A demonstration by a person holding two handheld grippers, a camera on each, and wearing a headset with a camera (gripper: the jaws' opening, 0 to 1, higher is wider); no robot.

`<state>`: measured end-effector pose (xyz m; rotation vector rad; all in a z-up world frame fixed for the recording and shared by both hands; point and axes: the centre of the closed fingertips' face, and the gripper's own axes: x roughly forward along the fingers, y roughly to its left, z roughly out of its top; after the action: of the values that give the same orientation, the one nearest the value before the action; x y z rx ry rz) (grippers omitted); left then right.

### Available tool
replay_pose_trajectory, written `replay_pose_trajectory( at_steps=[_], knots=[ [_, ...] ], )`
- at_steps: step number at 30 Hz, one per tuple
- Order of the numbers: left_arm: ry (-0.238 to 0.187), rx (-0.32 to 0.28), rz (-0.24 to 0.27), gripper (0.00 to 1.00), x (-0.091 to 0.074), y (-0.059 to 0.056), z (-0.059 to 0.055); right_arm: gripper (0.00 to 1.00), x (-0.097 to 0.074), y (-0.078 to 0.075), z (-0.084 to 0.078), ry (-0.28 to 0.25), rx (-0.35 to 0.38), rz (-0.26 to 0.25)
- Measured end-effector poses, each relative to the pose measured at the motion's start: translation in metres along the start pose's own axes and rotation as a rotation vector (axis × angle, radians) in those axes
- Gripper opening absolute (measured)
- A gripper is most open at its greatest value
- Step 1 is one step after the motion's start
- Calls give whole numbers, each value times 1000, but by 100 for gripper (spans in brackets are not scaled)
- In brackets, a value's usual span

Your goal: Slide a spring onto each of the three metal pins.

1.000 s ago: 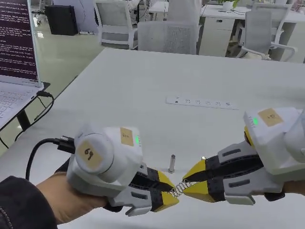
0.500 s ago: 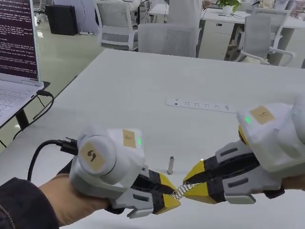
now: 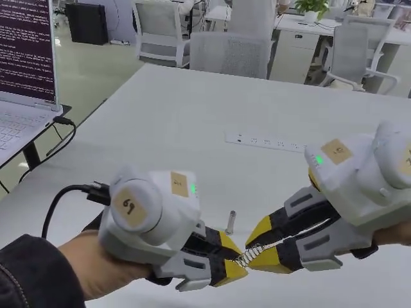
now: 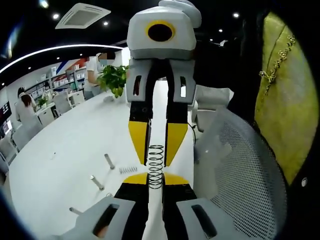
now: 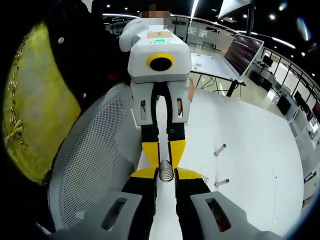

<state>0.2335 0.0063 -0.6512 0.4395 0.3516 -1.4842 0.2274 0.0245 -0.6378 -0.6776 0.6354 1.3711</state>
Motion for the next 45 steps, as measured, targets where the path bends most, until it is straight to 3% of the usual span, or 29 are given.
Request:
replay_pose_trajectory(
  at_steps=[30,45],
  knots=[
    [-25,-5,-2,1,0,-3,5,8,3,5,-3,55,-36,47],
    [-41,-37,12,2,6,1,7,8,0,2,-9,122,-42,60]
  ],
)
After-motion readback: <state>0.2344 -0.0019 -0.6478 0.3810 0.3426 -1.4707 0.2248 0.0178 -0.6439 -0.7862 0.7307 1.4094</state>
